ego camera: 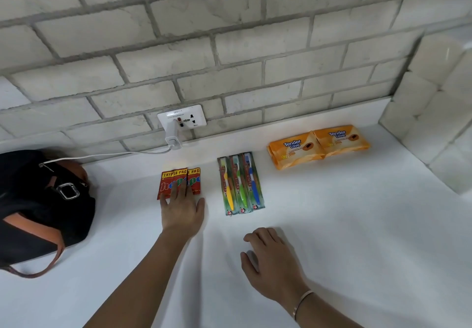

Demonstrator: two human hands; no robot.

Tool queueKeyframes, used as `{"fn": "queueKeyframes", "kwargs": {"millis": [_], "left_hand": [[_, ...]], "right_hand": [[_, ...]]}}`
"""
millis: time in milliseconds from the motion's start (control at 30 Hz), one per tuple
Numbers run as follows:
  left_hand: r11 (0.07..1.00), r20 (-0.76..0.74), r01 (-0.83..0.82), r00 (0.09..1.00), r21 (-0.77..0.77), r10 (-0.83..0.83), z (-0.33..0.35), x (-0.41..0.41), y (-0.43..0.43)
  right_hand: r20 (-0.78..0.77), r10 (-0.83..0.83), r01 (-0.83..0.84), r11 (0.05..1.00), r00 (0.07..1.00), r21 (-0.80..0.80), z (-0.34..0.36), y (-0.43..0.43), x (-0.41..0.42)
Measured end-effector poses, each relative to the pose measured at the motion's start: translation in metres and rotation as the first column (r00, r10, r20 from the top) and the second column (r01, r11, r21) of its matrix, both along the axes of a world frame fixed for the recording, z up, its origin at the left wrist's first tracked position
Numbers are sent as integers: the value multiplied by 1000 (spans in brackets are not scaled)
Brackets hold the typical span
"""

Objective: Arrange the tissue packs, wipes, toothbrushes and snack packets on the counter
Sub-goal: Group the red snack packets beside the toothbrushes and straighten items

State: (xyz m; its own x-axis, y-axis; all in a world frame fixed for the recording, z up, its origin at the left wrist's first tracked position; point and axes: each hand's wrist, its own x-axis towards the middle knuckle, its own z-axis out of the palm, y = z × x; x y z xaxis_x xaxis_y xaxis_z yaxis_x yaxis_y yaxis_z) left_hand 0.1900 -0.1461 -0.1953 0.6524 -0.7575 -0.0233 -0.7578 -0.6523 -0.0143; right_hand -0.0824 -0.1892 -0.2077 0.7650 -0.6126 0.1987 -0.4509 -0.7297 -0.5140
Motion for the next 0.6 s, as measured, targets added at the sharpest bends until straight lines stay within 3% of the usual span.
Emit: {"fn": "queueKeyframes", "kwargs": {"millis": [600], "left_hand": [[1000, 18, 6, 1000, -14, -5, -12, 14, -1]], "right_hand": [[-10, -12, 11, 999, 1000, -39, 3, 0, 0]]}}
